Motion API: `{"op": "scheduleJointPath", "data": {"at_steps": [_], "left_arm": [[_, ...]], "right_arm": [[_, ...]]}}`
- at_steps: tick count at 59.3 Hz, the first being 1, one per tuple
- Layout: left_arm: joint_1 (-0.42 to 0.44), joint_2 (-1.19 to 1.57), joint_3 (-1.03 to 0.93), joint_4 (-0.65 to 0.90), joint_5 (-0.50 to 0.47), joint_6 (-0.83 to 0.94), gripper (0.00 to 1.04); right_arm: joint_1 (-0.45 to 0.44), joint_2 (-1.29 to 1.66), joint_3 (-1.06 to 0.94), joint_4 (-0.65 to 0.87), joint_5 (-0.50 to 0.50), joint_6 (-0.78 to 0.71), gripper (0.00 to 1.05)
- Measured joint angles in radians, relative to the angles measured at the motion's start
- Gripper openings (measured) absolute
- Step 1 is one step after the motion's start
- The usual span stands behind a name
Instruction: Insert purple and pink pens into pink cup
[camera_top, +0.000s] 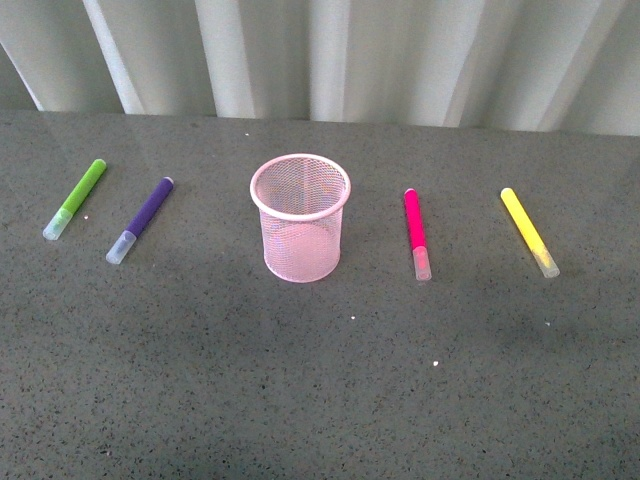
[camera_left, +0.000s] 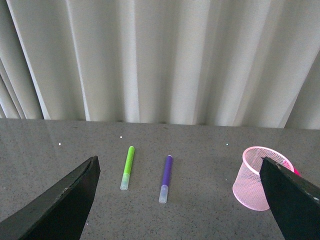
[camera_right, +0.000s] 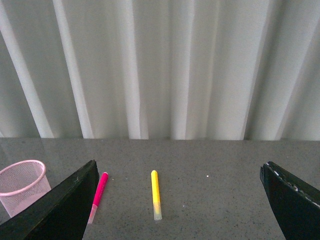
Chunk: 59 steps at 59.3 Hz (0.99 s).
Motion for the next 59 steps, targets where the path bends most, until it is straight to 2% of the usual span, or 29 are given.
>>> {"op": "scheduleJointPath", "data": {"at_steps": [59], "left_arm": [[0.000,0.000,0.000,0.000,0.000,0.000,0.98]], "right_arm": [[0.000,0.000,0.000,0.000,0.000,0.000,0.98]]}}
